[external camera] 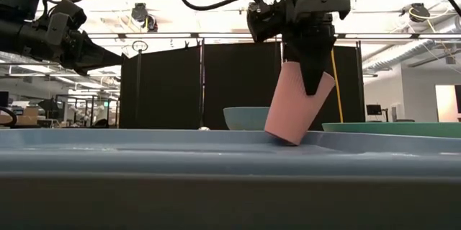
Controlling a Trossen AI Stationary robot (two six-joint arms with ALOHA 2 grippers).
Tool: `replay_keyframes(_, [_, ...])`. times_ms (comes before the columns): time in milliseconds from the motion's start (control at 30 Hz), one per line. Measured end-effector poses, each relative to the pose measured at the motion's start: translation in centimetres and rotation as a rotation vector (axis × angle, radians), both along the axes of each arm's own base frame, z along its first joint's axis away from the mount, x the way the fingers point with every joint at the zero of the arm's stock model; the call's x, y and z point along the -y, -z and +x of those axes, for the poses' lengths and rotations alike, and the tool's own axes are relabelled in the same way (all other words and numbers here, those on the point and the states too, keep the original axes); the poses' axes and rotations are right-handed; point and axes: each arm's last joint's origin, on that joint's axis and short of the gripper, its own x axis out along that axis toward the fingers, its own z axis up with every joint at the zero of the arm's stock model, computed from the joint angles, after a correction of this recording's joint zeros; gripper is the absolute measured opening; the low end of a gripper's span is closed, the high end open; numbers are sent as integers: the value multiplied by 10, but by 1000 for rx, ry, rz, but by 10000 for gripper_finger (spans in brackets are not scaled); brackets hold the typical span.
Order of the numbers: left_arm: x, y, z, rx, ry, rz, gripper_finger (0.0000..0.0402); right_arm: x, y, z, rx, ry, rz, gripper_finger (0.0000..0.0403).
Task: Set up tray
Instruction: Put the pink cup at the top right of the blue serving tray
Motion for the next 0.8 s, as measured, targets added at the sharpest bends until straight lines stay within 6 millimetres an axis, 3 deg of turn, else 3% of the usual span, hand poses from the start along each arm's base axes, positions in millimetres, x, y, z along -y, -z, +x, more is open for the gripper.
replay_keyframes(267, [0,0,0,0,0,-1,26,-8,1,1,17,-14,41,14])
replay_keyframes(800, [0,0,0,0,0,-3,26,-10,2,17,171,-20,84,142])
